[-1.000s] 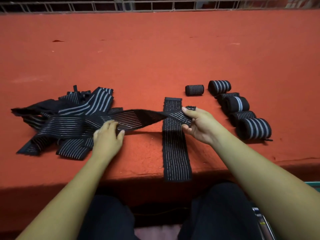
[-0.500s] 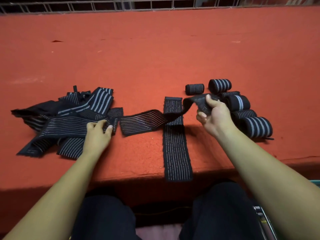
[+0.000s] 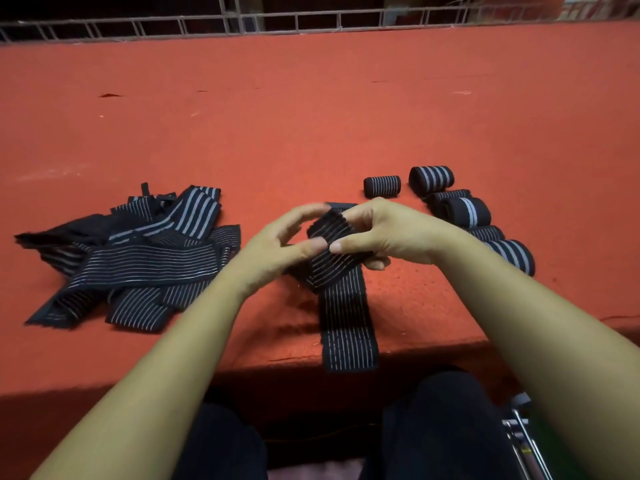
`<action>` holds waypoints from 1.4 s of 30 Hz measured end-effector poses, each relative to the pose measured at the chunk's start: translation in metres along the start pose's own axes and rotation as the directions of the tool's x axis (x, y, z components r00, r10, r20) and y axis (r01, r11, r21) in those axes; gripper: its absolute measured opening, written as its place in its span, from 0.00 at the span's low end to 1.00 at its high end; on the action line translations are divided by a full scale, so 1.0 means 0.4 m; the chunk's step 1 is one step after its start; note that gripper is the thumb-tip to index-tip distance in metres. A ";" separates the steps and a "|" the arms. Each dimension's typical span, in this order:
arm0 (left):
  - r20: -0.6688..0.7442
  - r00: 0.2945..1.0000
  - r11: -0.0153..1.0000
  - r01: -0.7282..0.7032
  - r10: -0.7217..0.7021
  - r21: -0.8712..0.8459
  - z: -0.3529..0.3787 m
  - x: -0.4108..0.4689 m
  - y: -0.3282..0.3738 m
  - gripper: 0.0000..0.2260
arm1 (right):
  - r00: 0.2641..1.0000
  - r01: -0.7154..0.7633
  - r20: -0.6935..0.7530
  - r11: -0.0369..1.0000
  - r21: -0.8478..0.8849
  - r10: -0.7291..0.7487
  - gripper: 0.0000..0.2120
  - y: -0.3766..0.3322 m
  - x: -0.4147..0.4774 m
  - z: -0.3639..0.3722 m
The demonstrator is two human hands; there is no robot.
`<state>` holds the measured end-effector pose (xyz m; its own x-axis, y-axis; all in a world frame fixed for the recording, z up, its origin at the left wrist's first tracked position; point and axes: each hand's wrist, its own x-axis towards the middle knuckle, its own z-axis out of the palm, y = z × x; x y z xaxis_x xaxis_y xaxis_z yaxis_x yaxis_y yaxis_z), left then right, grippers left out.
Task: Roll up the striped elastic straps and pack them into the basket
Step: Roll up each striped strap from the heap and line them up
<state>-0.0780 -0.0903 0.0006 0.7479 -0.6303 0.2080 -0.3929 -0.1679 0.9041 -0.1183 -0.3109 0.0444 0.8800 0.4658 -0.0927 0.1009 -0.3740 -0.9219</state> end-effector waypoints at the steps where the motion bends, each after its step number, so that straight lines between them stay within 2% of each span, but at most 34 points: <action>1: 0.018 1.000 0.999 0.009 -0.010 0.038 0.005 -0.002 0.003 0.15 | 1.000 0.005 -0.012 1.000 -0.019 -0.005 0.04 -0.005 -0.001 -0.007; 3: -0.038 0.999 0.999 -0.002 0.003 0.048 0.013 -0.007 0.008 0.06 | 0.996 0.014 -0.090 1.000 -0.008 -0.014 0.04 -0.006 0.000 -0.019; 5: -0.084 0.996 1.000 -0.018 0.020 0.023 0.018 -0.010 0.024 0.03 | 0.967 0.042 -0.253 0.997 0.071 -0.022 0.02 0.000 0.006 -0.026; 7: -0.060 0.998 0.992 -0.006 0.014 0.124 0.022 -0.006 0.040 0.07 | 0.902 0.091 -0.432 0.976 0.197 0.003 0.03 0.009 0.017 -0.037; 9: -0.007 0.998 0.952 0.055 -0.056 0.300 0.019 -0.005 0.049 0.14 | 0.828 0.150 -0.556 0.926 0.346 0.073 0.04 0.016 0.024 -0.058; 10: 0.035 0.994 0.944 0.086 -0.102 0.319 0.017 -0.009 0.049 0.13 | 0.793 0.173 -0.598 0.901 0.399 0.113 0.04 0.018 0.026 -0.070; 11: 0.080 0.987 0.956 0.114 -0.140 0.272 0.016 -0.014 0.048 0.11 | 0.767 0.184 -0.624 0.881 0.437 0.149 0.04 0.023 0.027 -0.081; 13: 0.135 0.971 0.981 0.191 -0.196 0.046 0.020 -0.030 0.044 0.08 | 0.740 0.187 -0.642 0.856 0.482 0.200 0.03 0.039 0.032 -0.093; 15: 0.127 0.957 0.944 0.281 -0.262 -0.171 0.029 -0.041 0.027 0.10 | 0.713 0.193 -0.666 0.853 0.486 0.218 0.04 0.061 0.041 -0.097; 17: 0.164 0.927 0.876 0.372 -0.336 -0.306 0.042 -0.050 -0.012 0.14 | 0.676 0.215 -0.707 0.863 0.457 0.206 0.04 0.079 0.052 -0.098; 20: 0.258 0.888 0.845 0.448 -0.381 -0.292 0.080 -0.071 -0.067 0.19 | 0.628 0.243 -0.760 0.886 0.395 0.167 0.04 0.090 0.068 -0.100; 25: 0.354 0.857 0.780 0.497 -0.373 -0.380 0.146 -0.111 -0.119 0.17 | 0.598 0.280 -0.800 0.924 0.259 0.043 0.14 0.090 0.091 -0.095; 29: 0.224 0.865 0.814 0.500 -0.449 -0.297 0.178 -0.114 -0.137 0.11 | 0.608 0.284 -0.793 0.938 0.200 -0.015 0.14 0.084 0.102 -0.083; 32: 0.079 0.889 0.887 0.456 -0.451 -0.069 0.193 -0.108 -0.140 0.07 | 0.602 0.278 -0.797 0.947 0.160 -0.042 0.15 0.084 0.104 -0.078; 35: -0.044 0.910 0.897 0.413 -0.411 0.155 0.201 -0.109 -0.140 0.06 | 0.605 0.270 -0.794 0.954 0.130 -0.063 0.15 0.081 0.115 -0.065; 38: -0.090 0.918 0.880 0.395 -0.386 0.264 0.209 -0.109 -0.130 0.11 | 0.613 0.247 -0.786 0.965 0.086 -0.086 0.14 0.073 0.129 -0.054; 42: -0.131 0.918 0.879 0.395 -0.373 0.267 0.219 -0.104 -0.127 0.21 | 0.623 0.243 -0.775 0.968 0.063 -0.106 0.12 0.054 0.145 -0.053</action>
<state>-0.1358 -0.1219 -0.0866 0.9038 -0.4167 -0.0975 -0.1924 -0.5993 0.7771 -0.0553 -0.3091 0.0270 0.8975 -0.2915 0.3310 0.2818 -0.1982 -0.9388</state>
